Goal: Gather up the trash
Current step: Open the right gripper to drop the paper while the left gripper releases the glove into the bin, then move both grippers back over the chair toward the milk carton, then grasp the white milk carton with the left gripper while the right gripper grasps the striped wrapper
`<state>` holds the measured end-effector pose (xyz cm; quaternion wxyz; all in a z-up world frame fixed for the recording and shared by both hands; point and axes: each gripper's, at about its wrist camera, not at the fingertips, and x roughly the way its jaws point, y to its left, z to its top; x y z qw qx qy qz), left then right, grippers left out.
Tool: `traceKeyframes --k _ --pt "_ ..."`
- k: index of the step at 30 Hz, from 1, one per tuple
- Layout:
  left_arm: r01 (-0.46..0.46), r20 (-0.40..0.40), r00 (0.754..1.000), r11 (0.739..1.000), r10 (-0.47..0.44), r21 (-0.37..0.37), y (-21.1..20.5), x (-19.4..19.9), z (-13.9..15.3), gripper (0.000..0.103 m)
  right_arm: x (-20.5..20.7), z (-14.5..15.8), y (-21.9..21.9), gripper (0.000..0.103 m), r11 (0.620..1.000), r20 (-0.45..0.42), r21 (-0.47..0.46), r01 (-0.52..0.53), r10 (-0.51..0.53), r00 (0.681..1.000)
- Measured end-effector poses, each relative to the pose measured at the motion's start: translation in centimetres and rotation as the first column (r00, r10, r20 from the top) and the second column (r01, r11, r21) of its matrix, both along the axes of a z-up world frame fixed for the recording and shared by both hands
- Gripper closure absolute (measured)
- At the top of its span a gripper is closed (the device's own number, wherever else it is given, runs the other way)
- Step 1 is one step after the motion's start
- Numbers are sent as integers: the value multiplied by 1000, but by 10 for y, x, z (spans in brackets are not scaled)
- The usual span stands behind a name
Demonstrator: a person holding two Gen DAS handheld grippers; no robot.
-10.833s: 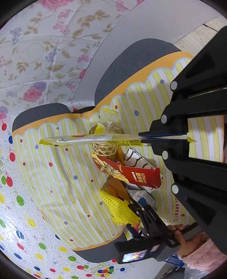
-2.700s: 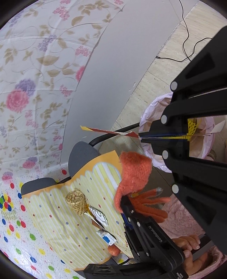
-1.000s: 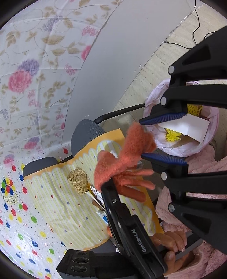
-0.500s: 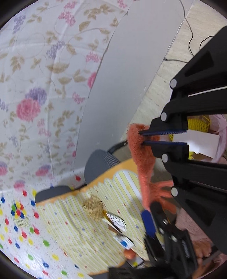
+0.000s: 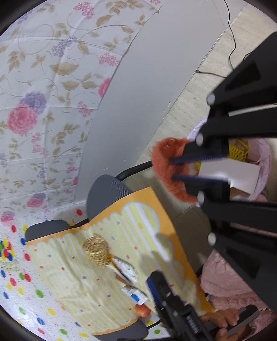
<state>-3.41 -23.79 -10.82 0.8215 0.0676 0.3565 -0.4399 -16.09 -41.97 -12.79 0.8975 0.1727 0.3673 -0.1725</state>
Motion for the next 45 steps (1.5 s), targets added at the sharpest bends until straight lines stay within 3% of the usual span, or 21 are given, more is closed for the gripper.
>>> traceKeyframes --k 1,2,10,16,26,35,37,42,45 --pt "-4 0 1000 1000 4 0 1 1 0 56 -1 -1 0 65 1000 0 -5 5 -5 1000" --pt "-9 0 1000 1000 9 0 1 1 1 56 -1 0 1 64 1000 0 -13 8 -8 1000" --pt "-69 37 997 998 69 -8 14 2 9 56 -7 13 6 63 1000 38 -19 -2 2 999" --pt "-190 103 977 982 188 10 48 3 18 55 -3 34 28 63 998 104 -35 -61 64 992" --pt "-410 119 908 910 402 60 129 32 21 49 47 53 73 63 979 153 -40 -200 204 967" --pt "-600 170 791 799 588 31 195 76 37 23 117 67 115 56 946 150 -67 -319 325 934" --pt "-622 170 774 783 610 20 203 85 39 21 135 72 121 52 939 151 -79 -335 343 927" --pt "-641 159 761 766 628 40 207 117 32 16 171 80 130 32 928 170 -116 -354 369 914" --pt "-650 140 757 757 638 63 202 139 20 15 196 78 133 31 926 167 -126 -355 373 913"
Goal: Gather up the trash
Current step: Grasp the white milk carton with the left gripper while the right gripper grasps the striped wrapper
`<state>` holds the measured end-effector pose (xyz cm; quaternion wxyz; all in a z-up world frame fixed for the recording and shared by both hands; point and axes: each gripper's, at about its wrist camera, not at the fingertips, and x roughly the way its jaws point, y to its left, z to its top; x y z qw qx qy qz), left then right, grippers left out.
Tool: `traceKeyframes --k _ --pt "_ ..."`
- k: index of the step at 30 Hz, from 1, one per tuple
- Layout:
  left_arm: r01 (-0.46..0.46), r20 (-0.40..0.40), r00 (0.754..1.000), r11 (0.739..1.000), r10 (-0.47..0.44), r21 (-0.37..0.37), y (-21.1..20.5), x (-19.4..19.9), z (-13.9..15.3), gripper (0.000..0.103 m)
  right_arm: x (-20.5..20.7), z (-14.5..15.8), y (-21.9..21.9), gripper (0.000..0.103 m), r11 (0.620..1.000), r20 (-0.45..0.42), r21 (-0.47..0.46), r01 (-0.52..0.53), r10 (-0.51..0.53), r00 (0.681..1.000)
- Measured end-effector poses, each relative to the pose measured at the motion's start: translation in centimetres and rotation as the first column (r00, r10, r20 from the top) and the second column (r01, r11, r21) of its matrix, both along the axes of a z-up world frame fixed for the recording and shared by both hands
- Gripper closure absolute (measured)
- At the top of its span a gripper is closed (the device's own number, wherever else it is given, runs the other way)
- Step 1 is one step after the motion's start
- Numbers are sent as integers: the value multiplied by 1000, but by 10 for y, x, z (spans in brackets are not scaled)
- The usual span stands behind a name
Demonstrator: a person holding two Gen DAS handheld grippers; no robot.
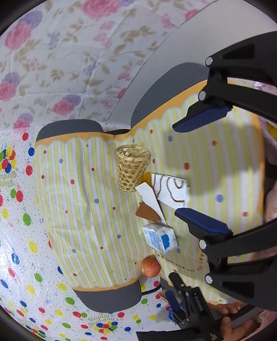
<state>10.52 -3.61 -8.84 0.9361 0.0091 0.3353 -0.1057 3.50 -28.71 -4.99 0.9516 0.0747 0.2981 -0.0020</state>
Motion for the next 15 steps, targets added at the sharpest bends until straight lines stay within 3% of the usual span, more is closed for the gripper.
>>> traceKeyframes --k 6,15 --pt "-17 -48 999 1000 16 -12 -21 39 -24 15 40 -13 -4 31 1000 -19 18 15 -14 1000" --pt "-99 -144 983 991 111 90 -53 95 -45 15 70 -30 -16 31 998 -56 46 33 -30 998"
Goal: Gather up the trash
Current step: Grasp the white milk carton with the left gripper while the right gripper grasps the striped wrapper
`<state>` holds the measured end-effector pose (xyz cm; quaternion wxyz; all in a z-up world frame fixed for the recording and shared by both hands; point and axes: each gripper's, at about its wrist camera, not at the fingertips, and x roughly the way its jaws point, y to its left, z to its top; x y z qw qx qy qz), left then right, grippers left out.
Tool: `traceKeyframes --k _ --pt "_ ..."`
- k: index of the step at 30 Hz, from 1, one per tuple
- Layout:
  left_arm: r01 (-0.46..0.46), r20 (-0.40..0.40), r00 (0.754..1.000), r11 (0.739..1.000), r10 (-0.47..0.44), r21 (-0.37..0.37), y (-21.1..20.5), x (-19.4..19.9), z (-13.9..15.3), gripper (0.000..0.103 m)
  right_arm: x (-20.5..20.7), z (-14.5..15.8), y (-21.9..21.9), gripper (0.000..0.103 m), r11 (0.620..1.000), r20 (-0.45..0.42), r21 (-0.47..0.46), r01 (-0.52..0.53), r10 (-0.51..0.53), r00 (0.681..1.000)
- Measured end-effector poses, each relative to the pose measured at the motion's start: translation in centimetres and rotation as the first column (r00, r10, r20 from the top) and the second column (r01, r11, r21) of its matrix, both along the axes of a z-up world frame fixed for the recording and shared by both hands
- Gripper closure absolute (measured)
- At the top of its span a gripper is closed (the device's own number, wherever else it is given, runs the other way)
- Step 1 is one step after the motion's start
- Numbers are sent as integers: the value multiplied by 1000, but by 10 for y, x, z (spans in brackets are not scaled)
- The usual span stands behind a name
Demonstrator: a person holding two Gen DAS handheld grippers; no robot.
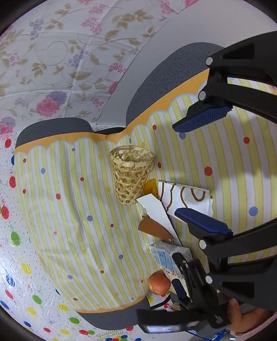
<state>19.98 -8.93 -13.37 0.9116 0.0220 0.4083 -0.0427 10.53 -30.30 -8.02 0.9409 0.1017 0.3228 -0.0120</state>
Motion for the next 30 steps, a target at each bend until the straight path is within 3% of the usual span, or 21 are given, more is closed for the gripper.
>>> traceKeyframes --k 4,5,6,14,16,19,21,24,25,30 --pt "-12 -64 998 999 14 30 -5 16 -9 17 4 -6 -5 31 1000 -13 15 5 -5 1000" --pt "-10 -81 997 999 13 35 -6 19 -12 25 4 -7 -6 31 1000 -18 17 5 -5 1000" --pt "-14 -94 995 999 17 37 -5 20 -14 25 5 -8 -6 31 1000 -24 20 4 -3 1000" --pt "53 8 999 998 -53 -35 22 -20 4 29 4 -23 9 32 999 -74 26 -48 49 996" --pt "72 42 997 996 -70 -49 33 -37 9 29 8 -29 17 41 996 -89 33 -77 80 993" --pt "86 72 994 993 -80 -79 50 -56 15 29 18 -38 33 45 992 -117 37 -122 126 985" --pt "98 88 992 991 -90 -96 59 -68 19 29 28 -44 45 45 989 -135 38 -143 147 980" --pt "103 115 989 993 -95 -64 63 -76 21 29 41 -53 59 42 988 -161 26 -154 156 975" --pt "103 116 989 993 -95 -59 64 -77 21 29 48 -57 64 36 987 -173 20 -157 158 972" --pt "112 99 990 990 -104 -81 67 -75 16 29 70 -70 73 33 990 -230 0 -139 135 964"
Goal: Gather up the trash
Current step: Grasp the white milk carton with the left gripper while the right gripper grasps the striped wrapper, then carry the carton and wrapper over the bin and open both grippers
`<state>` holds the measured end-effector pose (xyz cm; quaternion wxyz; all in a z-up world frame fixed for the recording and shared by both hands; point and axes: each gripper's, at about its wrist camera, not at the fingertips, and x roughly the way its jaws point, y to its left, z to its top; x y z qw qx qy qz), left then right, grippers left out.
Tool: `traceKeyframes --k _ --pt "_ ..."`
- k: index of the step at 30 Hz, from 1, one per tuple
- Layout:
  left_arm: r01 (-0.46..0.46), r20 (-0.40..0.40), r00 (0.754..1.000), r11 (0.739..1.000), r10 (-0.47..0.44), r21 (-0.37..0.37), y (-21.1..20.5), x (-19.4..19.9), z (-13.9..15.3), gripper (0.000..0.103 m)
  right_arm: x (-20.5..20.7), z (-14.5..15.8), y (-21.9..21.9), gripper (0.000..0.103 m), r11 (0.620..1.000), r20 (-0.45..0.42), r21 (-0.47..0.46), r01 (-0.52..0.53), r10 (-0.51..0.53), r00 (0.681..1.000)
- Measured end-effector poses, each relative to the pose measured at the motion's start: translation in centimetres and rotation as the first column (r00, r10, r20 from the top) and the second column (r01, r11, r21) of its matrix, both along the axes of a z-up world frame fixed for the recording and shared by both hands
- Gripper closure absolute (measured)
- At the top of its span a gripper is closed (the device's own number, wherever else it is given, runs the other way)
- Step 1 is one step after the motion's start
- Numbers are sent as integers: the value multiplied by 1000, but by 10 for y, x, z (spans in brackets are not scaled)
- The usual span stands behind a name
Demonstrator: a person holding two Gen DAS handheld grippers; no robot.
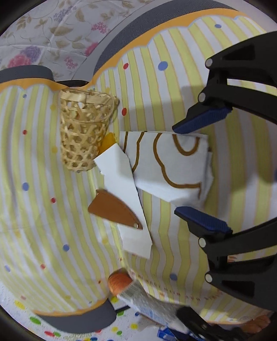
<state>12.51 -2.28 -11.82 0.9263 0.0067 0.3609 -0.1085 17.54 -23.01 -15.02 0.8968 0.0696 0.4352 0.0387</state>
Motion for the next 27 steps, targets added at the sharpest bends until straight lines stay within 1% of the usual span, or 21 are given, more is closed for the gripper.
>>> traceKeyframes --k 1,3,5,6,7,8,10,12,13,17,22,24,27 --pt "1 -3 1000 1000 -1 -4 1 0 -1 29 3 -3 0 33 1000 -19 0 8 -8 1000" --pt "6 -6 1000 1000 -6 -9 1 0 -2 29 0 -6 1 33 1000 -19 -7 12 -12 1000" --pt "9 -10 1000 1000 -9 -8 0 -1 -4 29 -8 -6 2 40 1000 -10 -6 5 -5 1000" --pt "12 -13 1000 1000 -12 -10 0 -1 -5 29 -11 -6 2 46 1000 -8 -2 1 -1 1000" --pt "14 -15 1000 1000 -14 -11 0 -2 -6 29 -16 -5 2 55 1000 -4 3 -6 6 1000" --pt "16 -17 1000 1000 -16 -12 -1 -3 -7 29 -18 -5 1 61 1000 -2 15 -13 13 1000" --pt "23 -22 999 1000 -23 -13 -3 -7 -8 29 -24 -5 1 84 999 3 34 -24 24 1000" --pt "32 -20 999 999 -32 -13 -5 -12 -7 29 -32 -1 1 94 998 17 47 -36 35 999" --pt "35 -16 999 999 -36 -10 -5 -15 -5 29 -35 1 1 97 999 27 41 -36 35 999" --pt "54 17 998 998 -53 -11 -7 -28 9 29 -60 28 -5 98 999 91 30 -45 42 995" --pt "95 90 992 995 -92 -32 -14 -51 37 29 -97 61 -16 98 999 160 9 -45 43 986" --pt "116 101 989 992 -111 -41 -20 -60 43 29 -115 70 -22 98 999 178 17 -39 36 983" --pt "146 111 984 989 -141 -37 -32 -73 45 29 -139 76 -31 98 999 189 28 -27 21 982"
